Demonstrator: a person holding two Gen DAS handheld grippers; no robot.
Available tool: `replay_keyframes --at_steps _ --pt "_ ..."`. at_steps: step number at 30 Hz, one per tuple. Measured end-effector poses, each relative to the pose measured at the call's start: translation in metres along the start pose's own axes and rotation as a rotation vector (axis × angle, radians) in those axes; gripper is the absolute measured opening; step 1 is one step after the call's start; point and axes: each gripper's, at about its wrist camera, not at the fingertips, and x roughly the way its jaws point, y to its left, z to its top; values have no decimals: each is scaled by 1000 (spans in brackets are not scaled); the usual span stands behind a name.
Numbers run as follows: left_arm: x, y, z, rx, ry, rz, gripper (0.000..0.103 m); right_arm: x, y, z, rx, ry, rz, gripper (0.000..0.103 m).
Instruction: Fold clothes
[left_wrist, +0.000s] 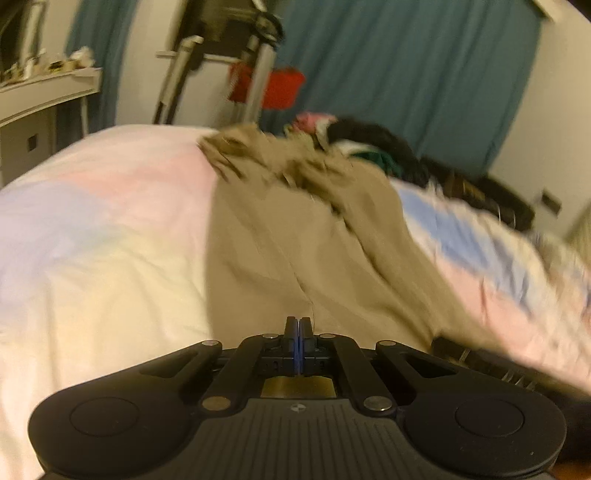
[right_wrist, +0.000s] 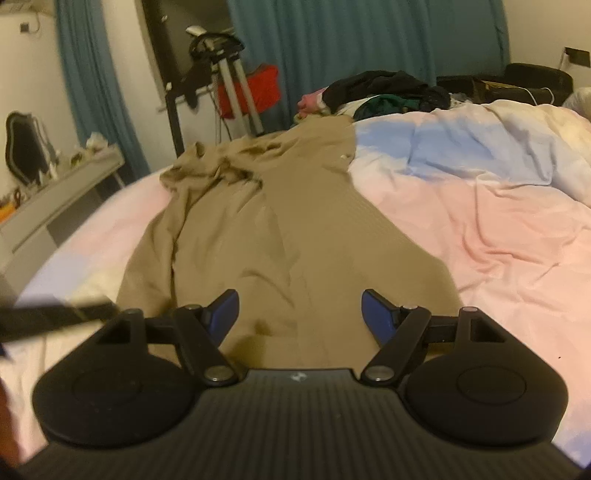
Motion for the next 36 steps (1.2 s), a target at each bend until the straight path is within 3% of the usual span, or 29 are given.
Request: replay_keyframes --at_steps 3,8,12,16,18,20,22,24,28,30,32,36 --pt "-25 23 13 -51 -49 37 0 -1 0 0 13 4 8 75" --pt "-42 60 30 -106 -63 186 0 -12 -5 5 81 -10 50 75" --pt "-28 66 30 -22 5 310 0 -22 -6 9 105 -30 68 75" --pt "-21 64 20 -15 48 307 5 -26 -8 12 134 -43 88 75" --pt "-24 59 17 -20 54 292 15 -27 -9 14 139 -47 97 75" --pt "-30 51 16 -10 43 282 18 -29 -8 17 132 -57 98 75" --pt "-21 35 32 7 34 284 32 -33 -9 18 135 -71 100 75" --pt "-10 19 48 23 25 286 55 -34 -11 21 148 -78 107 75" --pt "10 -14 80 56 8 291 67 -18 -17 46 129 -77 132 76" --pt "21 -30 97 73 -1 293 81 -4 -20 66 96 -88 143 76" --pt "31 -47 113 89 -10 296 82 18 -29 91 82 -115 162 76" --pt "97 -54 143 177 -48 273 84 75 -51 131 64 -142 198 77"
